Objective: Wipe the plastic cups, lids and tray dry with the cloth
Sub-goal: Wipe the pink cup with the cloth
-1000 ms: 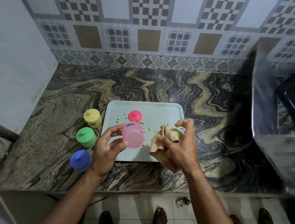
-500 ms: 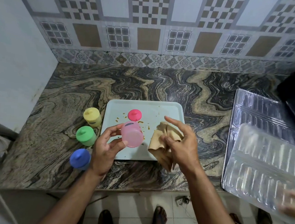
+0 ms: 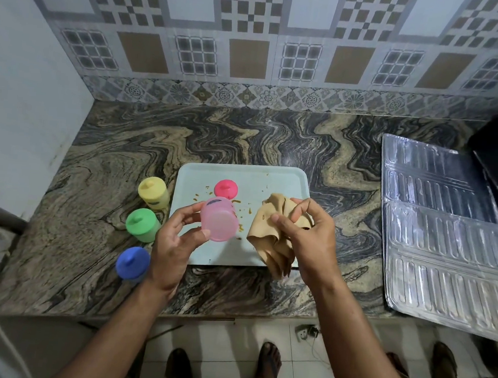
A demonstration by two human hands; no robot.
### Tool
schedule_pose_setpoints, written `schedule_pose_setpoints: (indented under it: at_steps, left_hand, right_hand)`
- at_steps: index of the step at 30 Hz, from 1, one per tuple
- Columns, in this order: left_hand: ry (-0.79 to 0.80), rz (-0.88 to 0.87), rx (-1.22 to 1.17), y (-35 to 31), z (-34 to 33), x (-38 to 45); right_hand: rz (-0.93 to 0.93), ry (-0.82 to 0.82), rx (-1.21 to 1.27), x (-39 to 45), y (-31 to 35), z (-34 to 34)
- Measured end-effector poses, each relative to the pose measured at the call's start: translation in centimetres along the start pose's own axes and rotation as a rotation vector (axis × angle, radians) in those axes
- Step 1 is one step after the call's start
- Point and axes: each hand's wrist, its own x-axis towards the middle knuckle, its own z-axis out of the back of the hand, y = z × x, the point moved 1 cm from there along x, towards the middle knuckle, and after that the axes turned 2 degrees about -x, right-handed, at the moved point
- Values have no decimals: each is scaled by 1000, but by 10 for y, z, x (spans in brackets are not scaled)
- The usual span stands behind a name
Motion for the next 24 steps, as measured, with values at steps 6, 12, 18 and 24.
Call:
schedule_pose_setpoints:
  at_steps: [6, 12, 18, 24]
  left_hand:
    - [20, 22, -25, -9, -5, -3]
    - [82, 8, 14, -20, -13, -3]
    - [88, 4, 10, -19, -12, -1]
    - [73, 20, -13, -16, -11, -2]
  right_hand:
    - [-76, 35, 101, -1, 1, -1]
    - [-87, 52, 90, -4, 4, -1]
    - [-122, 42, 147, -4, 6, -3]
    - [39, 32, -77, -6, 5, -1]
